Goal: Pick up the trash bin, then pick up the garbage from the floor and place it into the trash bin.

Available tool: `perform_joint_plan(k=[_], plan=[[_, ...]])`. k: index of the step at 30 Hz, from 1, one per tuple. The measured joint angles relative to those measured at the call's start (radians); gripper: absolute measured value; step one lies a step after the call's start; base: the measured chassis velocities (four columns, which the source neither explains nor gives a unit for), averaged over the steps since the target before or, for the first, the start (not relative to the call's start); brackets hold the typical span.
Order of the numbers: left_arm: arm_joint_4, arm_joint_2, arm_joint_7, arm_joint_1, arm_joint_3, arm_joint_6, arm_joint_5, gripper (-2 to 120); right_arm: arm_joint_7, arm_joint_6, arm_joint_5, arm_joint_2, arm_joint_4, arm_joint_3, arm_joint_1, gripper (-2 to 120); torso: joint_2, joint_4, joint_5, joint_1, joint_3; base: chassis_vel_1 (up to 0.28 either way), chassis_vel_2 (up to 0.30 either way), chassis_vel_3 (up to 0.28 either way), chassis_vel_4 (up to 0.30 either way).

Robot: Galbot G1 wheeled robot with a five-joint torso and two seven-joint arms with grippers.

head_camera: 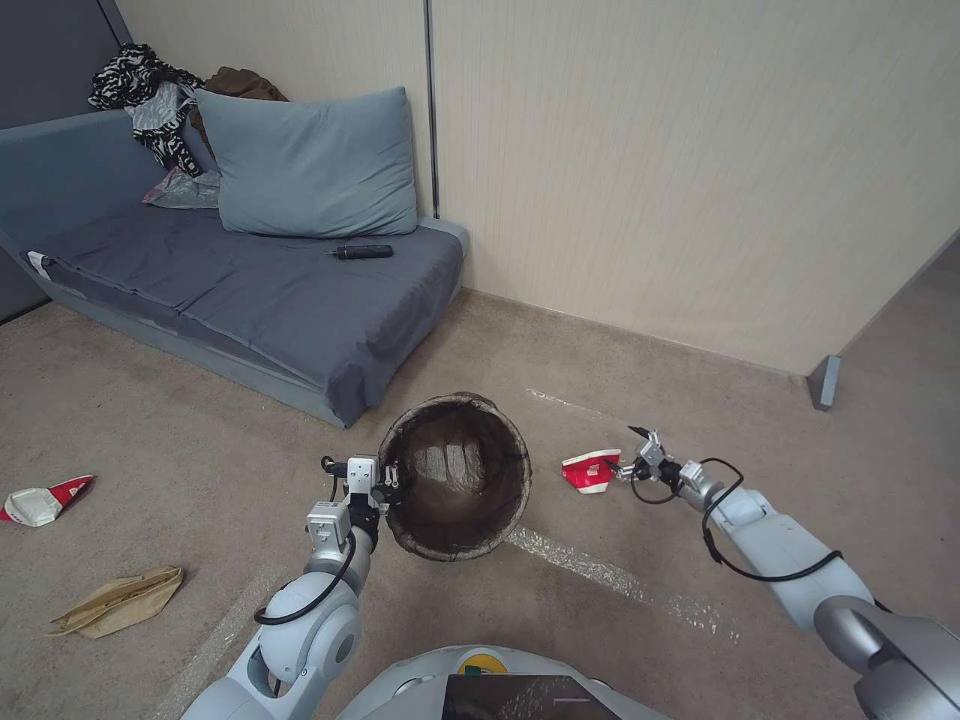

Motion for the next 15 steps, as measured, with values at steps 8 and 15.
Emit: perform_joint_plan(k=[8,15], plan=[[-0.007,0.004,0.0,0.003,-0.002,0.001,-0.003,2,-0.003,0.003,-0.032,0.041,-0.024,0.01,0.004,100,0.0,-0.0001,0.0001,0.0,0.0,0.0,0.0,0.0,0.0],[-0.019,0.007,-0.001,0.006,-0.005,0.001,-0.007,2,-0.003,0.003,-0.053,0.071,-0.032,0.01,0.003,100,0.0,-0.0001,0.0,0.0,0.0,0.0,0.0,0.0,0.0]])
